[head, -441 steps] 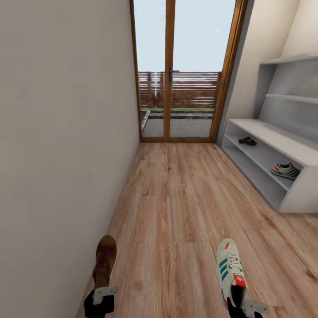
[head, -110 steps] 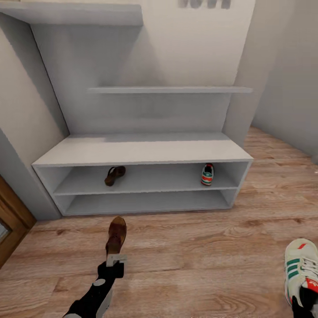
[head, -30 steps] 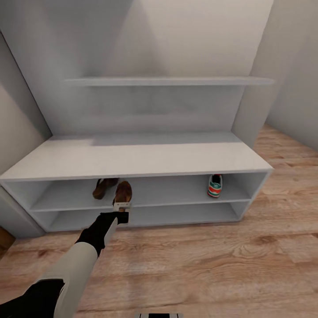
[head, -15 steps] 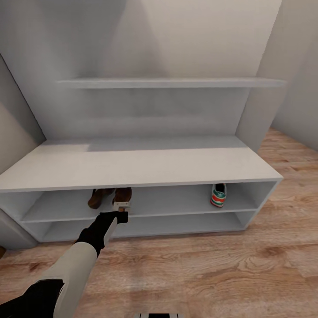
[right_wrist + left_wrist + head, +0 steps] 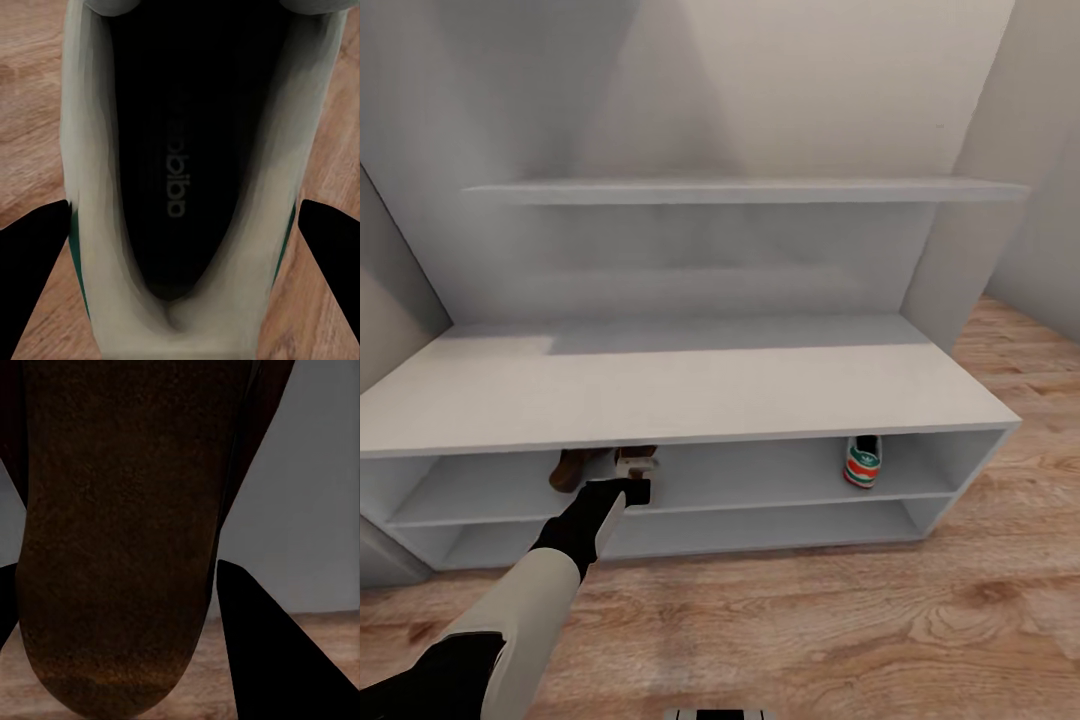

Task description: Pick up the two gym shoes and the two sandals from the corridor floor and place them onto the hallstand (shoe rack) in the corridor, making sure they are on the rack and not on the floor. Arrange them so the two gym shoes are next to each other and the two sandals are next to each other.

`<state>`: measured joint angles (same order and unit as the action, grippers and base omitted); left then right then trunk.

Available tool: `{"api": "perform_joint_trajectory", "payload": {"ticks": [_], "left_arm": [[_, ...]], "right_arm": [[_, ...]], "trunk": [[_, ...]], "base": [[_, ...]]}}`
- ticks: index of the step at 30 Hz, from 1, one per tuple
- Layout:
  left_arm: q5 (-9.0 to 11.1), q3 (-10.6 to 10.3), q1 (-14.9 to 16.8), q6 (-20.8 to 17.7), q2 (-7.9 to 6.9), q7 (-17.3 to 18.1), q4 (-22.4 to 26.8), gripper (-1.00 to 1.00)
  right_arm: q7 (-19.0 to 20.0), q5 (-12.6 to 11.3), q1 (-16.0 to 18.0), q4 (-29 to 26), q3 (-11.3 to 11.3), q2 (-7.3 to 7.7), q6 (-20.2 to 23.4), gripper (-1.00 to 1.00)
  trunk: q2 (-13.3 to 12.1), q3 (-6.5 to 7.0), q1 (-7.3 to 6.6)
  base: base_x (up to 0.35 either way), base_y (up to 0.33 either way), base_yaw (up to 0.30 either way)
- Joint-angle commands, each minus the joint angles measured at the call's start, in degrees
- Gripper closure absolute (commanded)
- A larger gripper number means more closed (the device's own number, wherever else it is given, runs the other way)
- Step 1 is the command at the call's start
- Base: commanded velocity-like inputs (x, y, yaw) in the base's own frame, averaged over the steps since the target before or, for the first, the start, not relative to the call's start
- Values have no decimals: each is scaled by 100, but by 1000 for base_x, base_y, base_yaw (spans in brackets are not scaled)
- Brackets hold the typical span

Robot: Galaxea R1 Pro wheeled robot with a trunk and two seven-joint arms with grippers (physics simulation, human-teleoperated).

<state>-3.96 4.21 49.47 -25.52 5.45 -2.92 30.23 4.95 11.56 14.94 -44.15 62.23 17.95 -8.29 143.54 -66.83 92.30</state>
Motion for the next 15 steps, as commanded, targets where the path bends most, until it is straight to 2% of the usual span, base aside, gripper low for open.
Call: {"api": "perform_joint_trajectory", "payload": {"ticks": [1, 8, 15], "left_arm": [[-57, 36, 2, -32, 8, 19, 9, 100], [-54, 36, 2, -32, 0, 19, 9, 100], [-52, 36, 2, -32, -1, 19, 9, 100]], "right_arm": [[41, 48, 9, 3, 35, -2, -24, 100], [41, 48, 9, 3, 35, -2, -24, 100], [41, 48, 9, 3, 35, -2, -24, 100]], "trunk": [[2, -4, -1], [2, -4, -1], [2, -4, -1]], "base": [[47, 20, 0], [117, 136, 0], [18, 24, 0]]}}
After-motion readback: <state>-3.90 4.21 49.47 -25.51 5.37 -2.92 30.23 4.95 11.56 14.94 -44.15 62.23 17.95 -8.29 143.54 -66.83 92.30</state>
